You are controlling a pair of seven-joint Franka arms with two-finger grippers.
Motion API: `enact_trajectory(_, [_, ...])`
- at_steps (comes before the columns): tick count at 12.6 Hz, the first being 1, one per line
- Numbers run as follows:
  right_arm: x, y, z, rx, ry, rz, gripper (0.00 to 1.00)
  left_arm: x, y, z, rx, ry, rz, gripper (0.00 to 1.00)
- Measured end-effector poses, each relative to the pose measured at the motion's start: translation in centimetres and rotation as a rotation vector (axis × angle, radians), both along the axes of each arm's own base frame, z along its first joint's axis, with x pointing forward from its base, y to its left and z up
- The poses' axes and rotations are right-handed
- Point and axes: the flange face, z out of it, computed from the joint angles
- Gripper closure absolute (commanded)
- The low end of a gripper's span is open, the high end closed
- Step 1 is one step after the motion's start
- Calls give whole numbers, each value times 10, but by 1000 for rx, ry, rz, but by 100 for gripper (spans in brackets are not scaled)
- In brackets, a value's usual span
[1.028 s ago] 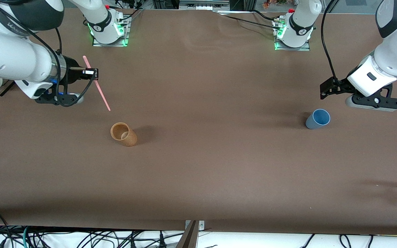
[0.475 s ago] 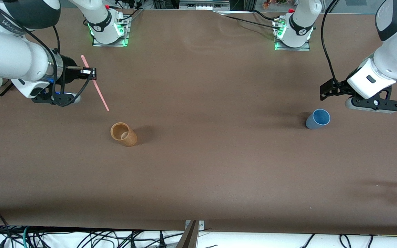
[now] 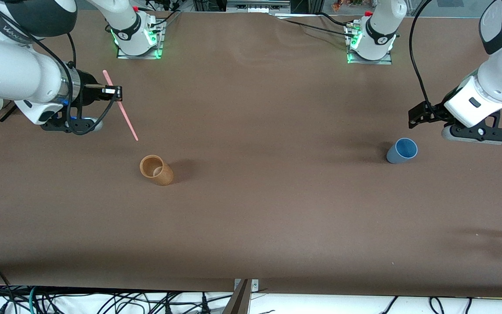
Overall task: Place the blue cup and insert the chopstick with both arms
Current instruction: 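Lower the left gripper onto the blue cup and grasp it, then carry the blue cup with the left gripper toward the table middle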
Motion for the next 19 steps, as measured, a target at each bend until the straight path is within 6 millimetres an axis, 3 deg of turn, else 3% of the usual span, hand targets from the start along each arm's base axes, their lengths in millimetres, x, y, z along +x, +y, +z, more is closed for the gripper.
enact_trajectory(2, [0, 0, -1, 0, 2, 0, 99, 12, 23, -34, 59, 50, 16, 0])
enact_trajectory(6, [1, 0, -5, -2, 9, 0, 99, 35, 61, -130, 98, 72, -33, 0])
enact_trajectory(9, [2, 0, -7, -3, 14, 0, 99, 23, 104, -193, 64, 76, -173, 0])
enact_trajectory(11, [3, 0, -13, -4, 17, -2, 99, 11, 119, -222, 49, 83, -219, 1])
enact_trajectory(12, [4, 1, -17, -5, 18, -4, 99, 4, 120, -235, 41, 102, -243, 10])
enact_trajectory(16, [8, 1, -38, -6, 20, -13, 99, -7, 119, -281, 10, 150, -314, 87])
enact_trajectory(17, [8, 1, -41, -7, 24, -14, 99, -8, 119, -294, 4, 159, -318, 99])
enact_trajectory(19, [7, 1, -42, -8, 27, -14, 99, -8, 116, -305, -5, 167, -338, 100])
